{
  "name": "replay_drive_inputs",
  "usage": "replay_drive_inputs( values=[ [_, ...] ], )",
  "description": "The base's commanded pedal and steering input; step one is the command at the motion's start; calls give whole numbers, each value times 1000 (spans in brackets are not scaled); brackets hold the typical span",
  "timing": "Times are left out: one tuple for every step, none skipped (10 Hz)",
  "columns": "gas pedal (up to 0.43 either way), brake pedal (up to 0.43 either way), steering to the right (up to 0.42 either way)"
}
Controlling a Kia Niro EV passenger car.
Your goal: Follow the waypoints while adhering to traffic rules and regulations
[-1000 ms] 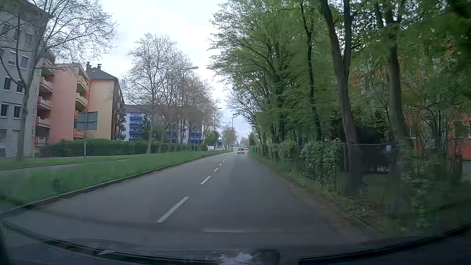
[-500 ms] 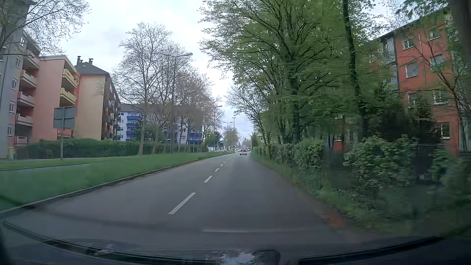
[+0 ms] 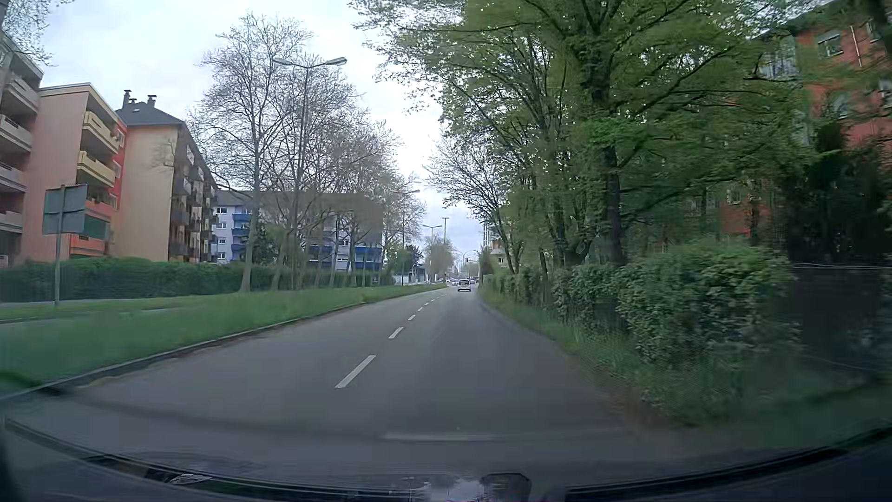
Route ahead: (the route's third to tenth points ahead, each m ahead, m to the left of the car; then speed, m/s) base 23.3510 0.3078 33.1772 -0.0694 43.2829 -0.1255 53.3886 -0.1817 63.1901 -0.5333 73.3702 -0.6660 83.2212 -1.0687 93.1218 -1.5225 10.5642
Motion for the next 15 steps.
replay_drive_inputs(
  values=[
    [130, 0, 0],
    [130, 0, -1],
    [130, 0, -2],
    [130, 0, -2],
    [130, 0, -2],
    [130, 0, -2],
    [118, 0, -2],
    [118, 0, -2],
    [110, 0, -2],
    [110, 0, -2],
    [110, 0, -2],
    [110, 0, -2],
    [110, 0, -2],
    [110, 0, -2],
    [110, 0, -2]
  ],
)
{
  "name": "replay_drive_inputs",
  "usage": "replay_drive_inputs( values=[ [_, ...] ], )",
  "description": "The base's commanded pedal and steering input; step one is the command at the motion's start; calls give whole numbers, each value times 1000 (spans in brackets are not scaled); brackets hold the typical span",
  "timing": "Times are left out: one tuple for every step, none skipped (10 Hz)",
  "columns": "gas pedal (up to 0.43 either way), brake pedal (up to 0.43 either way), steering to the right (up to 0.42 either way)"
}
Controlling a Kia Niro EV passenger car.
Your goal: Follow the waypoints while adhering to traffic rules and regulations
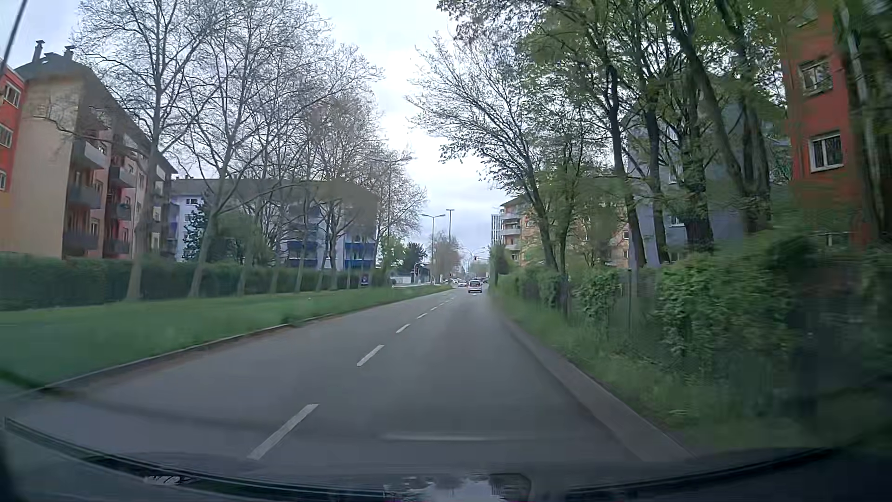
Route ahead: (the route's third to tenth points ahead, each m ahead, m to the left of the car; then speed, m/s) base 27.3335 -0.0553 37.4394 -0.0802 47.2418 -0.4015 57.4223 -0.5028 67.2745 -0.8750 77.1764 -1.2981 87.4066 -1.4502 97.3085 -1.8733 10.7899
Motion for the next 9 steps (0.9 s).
replay_drive_inputs(
  values=[
    [98, 0, -2],
    [59, 0, -2],
    [0, 0, -2],
    [0, 0, 0],
    [0, 0, 0],
    [0, 0, 0],
    [0, 0, 0],
    [0, 0, 4],
    [0, 0, 7]
  ],
)
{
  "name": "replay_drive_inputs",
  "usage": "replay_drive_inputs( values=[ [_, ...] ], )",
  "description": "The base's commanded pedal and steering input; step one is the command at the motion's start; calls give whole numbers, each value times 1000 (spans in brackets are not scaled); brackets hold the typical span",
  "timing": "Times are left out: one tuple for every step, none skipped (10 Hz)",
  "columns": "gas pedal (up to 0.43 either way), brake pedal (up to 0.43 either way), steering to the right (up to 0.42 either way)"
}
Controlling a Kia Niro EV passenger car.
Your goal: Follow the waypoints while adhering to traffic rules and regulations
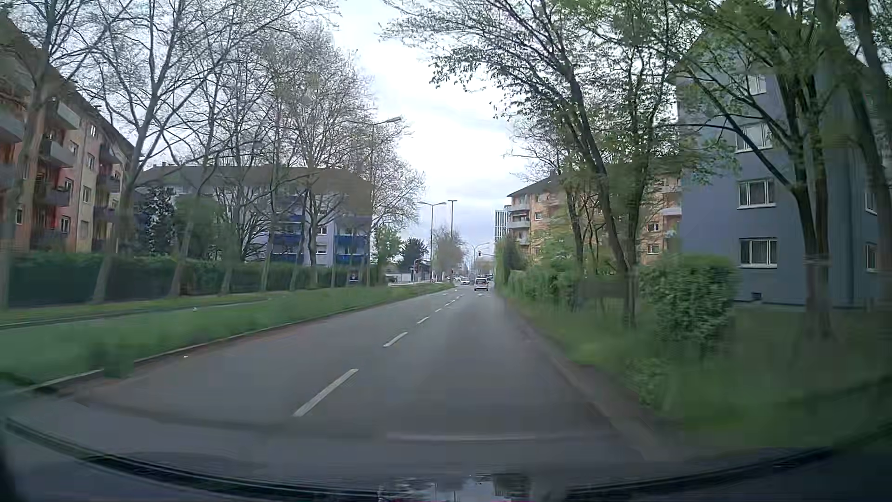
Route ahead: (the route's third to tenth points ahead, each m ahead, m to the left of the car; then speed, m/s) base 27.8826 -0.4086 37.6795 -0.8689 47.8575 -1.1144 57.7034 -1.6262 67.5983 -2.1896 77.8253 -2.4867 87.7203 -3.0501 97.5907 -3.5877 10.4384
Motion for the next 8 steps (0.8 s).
replay_drive_inputs(
  values=[
    [0, 0, 8],
    [0, 0, 10],
    [0, 0, 11],
    [0, 0, 11],
    [0, 0, 11],
    [0, 0, 11],
    [0, 0, 11],
    [0, 0, 11]
  ],
)
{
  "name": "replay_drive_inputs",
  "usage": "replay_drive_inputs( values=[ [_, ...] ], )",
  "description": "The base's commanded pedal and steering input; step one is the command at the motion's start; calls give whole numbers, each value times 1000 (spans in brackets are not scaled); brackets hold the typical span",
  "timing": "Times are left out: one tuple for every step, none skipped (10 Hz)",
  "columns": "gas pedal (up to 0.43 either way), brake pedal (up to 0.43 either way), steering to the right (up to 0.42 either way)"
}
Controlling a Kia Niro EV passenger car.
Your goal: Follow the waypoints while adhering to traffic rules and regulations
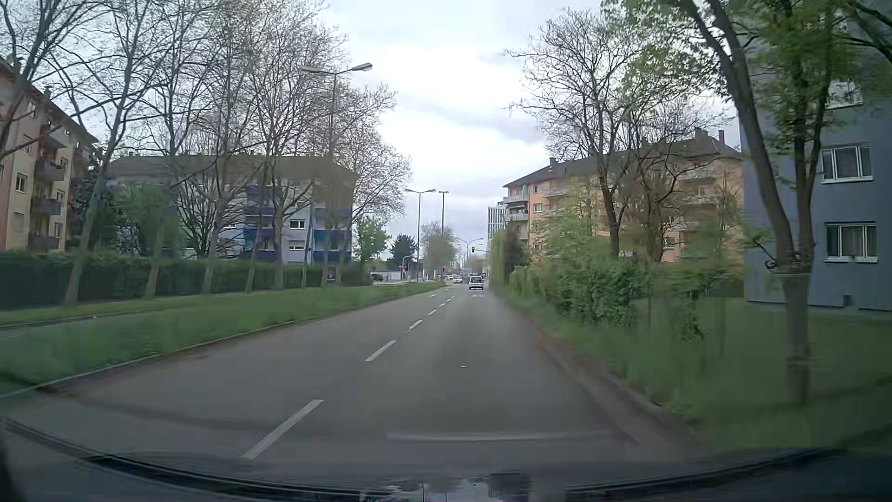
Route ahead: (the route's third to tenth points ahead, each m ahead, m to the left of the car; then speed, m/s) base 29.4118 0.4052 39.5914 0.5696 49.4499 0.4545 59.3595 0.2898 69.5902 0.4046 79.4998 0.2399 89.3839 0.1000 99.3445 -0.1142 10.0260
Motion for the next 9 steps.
replay_drive_inputs(
  values=[
    [0, 0, 11],
    [0, 0, 11],
    [0, 0, 11],
    [0, 0, 11],
    [0, 0, 11],
    [0, 0, 11],
    [0, 0, 11],
    [0, 0, 11],
    [0, 0, 11]
  ],
)
